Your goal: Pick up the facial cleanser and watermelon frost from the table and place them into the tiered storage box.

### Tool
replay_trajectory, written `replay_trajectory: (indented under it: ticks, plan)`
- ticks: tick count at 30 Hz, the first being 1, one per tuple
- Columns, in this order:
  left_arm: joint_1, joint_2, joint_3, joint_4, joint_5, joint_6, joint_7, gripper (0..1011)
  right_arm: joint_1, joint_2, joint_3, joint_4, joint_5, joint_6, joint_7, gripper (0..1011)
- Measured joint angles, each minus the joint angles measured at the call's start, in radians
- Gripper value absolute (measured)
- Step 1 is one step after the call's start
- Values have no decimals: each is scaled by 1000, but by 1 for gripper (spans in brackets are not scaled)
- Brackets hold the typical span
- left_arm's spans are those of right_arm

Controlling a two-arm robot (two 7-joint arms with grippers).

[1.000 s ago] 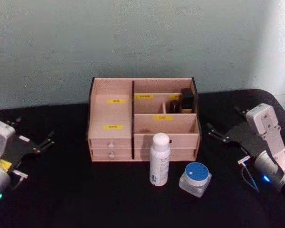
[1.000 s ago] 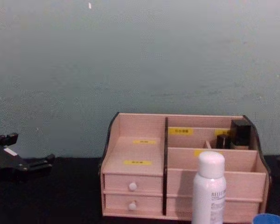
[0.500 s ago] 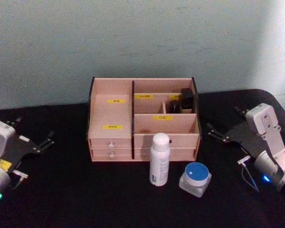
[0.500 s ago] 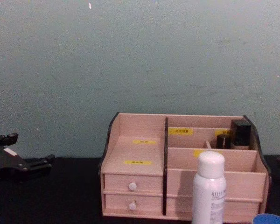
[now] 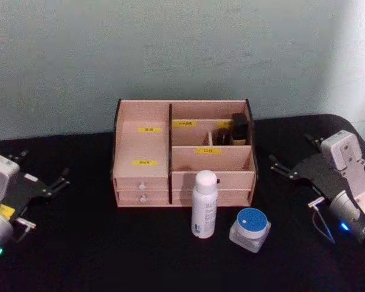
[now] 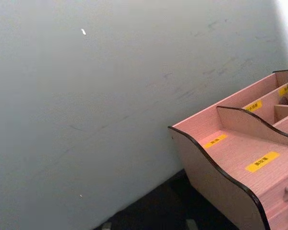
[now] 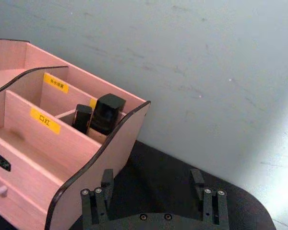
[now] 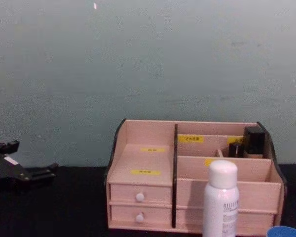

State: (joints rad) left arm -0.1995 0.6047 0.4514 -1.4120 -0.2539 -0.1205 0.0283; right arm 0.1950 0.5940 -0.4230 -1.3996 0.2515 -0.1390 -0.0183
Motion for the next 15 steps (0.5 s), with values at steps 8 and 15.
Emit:
replay_trajectory:
  ticks: [8,15]
  plan:
    - [0,0,0,0,0,0,0,1001,-17,0,33,-9,16,-25,36,1002]
    - [0,0,0,0,0,0,0,1001,-59,20,71,-57,77,-64,116,1003]
